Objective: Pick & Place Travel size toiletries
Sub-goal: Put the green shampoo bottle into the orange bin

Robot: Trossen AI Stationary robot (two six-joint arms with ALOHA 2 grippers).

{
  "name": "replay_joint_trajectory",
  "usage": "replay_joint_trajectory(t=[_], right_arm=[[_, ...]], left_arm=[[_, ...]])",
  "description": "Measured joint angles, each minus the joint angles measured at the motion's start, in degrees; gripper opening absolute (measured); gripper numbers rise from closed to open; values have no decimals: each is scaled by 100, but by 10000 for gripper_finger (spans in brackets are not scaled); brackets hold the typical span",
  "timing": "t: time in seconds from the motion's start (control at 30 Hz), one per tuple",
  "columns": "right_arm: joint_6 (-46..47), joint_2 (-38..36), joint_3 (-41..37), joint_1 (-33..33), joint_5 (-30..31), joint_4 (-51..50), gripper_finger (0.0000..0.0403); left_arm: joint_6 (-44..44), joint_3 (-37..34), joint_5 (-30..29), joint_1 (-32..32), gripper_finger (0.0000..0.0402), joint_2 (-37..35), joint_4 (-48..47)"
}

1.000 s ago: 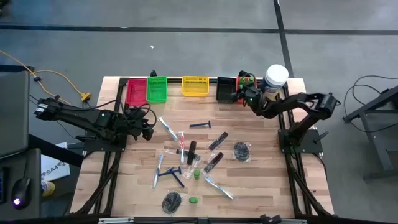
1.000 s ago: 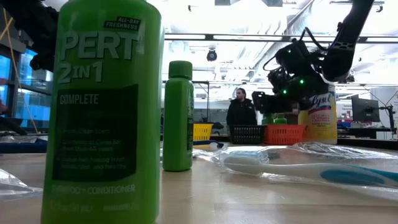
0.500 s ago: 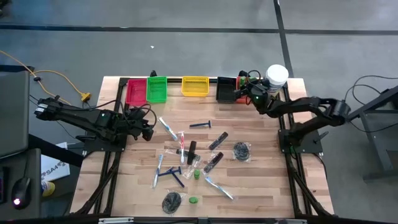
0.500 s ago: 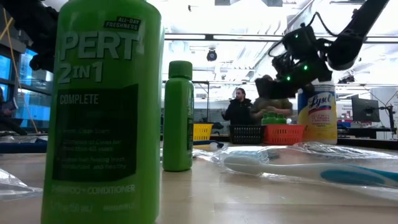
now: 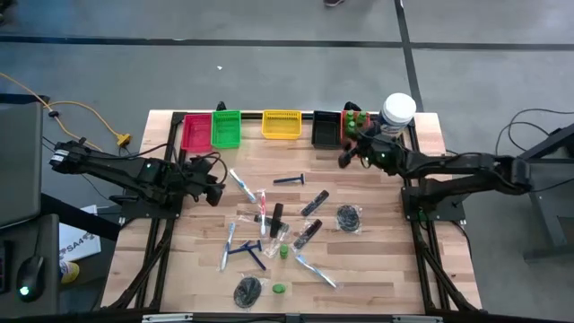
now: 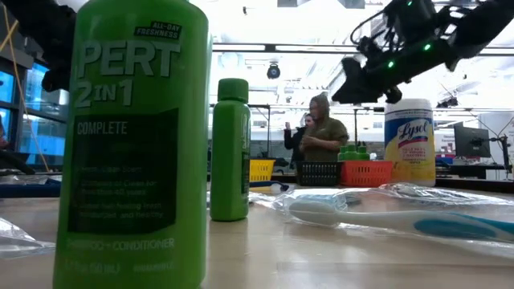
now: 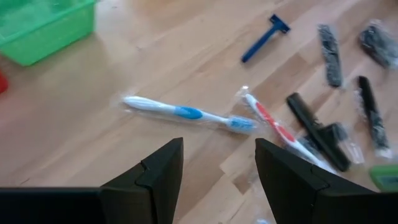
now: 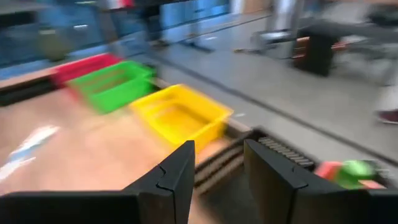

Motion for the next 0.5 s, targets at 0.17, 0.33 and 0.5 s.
replay_joint_trajectory(t=[0.17, 0.33, 0.5], right_arm=[[360, -353, 0, 493, -406, -505, 128], [327, -533, 0, 936, -700, -633, 128], [330, -577, 0, 1309, -1246, -717, 128]], left_arm=[[126, 3, 207, 0, 193, 0, 269], [247, 3, 434, 0, 193, 18, 571], [264, 3, 574, -1, 193, 108, 696]])
